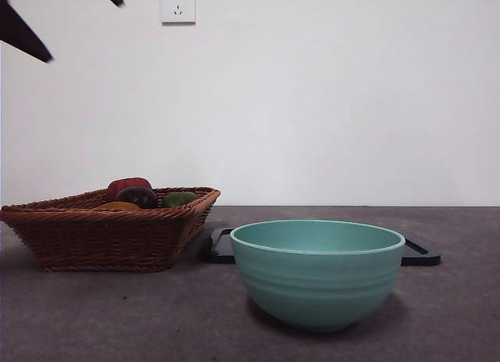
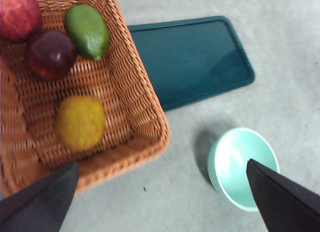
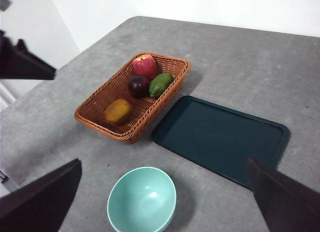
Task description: Pick up the wifruite, put it on the bowl, pick up the plate, put it on desk
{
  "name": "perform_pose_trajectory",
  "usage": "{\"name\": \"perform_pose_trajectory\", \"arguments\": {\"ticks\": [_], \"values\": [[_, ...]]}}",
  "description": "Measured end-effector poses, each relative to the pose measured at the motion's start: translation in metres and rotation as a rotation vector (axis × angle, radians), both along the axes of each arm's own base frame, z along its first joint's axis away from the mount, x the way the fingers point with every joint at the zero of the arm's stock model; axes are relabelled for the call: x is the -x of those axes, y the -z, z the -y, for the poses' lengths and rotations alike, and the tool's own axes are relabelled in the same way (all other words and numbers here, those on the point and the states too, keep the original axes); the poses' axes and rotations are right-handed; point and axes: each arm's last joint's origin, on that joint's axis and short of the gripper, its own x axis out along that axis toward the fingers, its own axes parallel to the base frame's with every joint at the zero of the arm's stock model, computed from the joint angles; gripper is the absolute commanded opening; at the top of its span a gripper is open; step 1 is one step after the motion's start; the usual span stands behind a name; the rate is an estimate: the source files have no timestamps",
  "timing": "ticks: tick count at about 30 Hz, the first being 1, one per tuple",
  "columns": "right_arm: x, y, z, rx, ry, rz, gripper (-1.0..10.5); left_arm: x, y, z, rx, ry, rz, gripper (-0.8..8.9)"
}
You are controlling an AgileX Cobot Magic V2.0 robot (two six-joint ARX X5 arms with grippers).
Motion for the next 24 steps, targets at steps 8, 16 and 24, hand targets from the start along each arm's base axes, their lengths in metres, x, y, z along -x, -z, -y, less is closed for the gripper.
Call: {"name": "perform_pose_trajectory", "arguments": {"ticks": [8,16,24], "values": [[0.000,0.000,0.000,-0.001,-0.002,0.000,5.7,-0.051,0.006,0.015,-0.064,-0.008,-0.055,5.93],[0.000,0.000,0.000,-0.001,-0.003,0.000,5.7,-0.087,0.035,0.024,-0.171,-0.043,-0.133,5.93],[0.000,0.000,0.000,-0.002,-0.003,-0.001,5.7,-0.115,0.076,0.034,-0.236,-0.015,-0.208,5.93]]}}
